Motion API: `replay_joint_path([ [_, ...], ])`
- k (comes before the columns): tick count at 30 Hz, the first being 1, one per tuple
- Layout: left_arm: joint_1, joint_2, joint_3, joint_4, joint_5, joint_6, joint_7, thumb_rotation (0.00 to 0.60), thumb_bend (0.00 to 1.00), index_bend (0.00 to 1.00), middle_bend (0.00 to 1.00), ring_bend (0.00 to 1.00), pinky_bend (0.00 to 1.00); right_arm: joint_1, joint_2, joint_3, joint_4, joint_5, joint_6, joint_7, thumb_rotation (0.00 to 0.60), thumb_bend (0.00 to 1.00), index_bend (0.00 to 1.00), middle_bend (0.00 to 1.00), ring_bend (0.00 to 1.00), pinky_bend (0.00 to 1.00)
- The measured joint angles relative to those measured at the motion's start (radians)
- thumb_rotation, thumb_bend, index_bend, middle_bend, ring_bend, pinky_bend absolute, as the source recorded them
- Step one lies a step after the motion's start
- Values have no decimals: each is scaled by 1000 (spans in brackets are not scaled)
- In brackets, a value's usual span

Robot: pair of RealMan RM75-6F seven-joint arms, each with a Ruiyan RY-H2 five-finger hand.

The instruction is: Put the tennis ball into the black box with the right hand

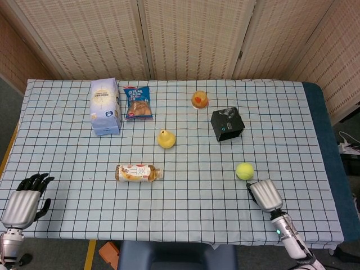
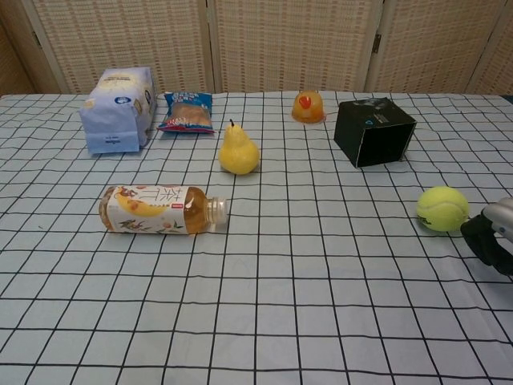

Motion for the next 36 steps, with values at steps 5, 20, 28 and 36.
replay_joint_path([
  [5,-3,-1,2,0,4,-4,3,600,462,208,137,103,182,26,-45,6,50,8,-27,58,600,971,1000,924,959,1000],
  [20,-11,2,11,0,6,-26,-5,600,462,208,137,102,183,112,-166,33,224,21,-63,108,600,971,1000,926,961,1000],
  [28,-15,3,15,-1,7,-34,-6,600,462,208,138,102,183,139,-173,43,265,42,-92,103,600,970,1000,926,961,1000],
  [36,-16,1,19,-5,8,-38,2,600,463,208,138,102,184,149,-145,46,252,51,-87,118,600,971,1000,926,961,1000],
])
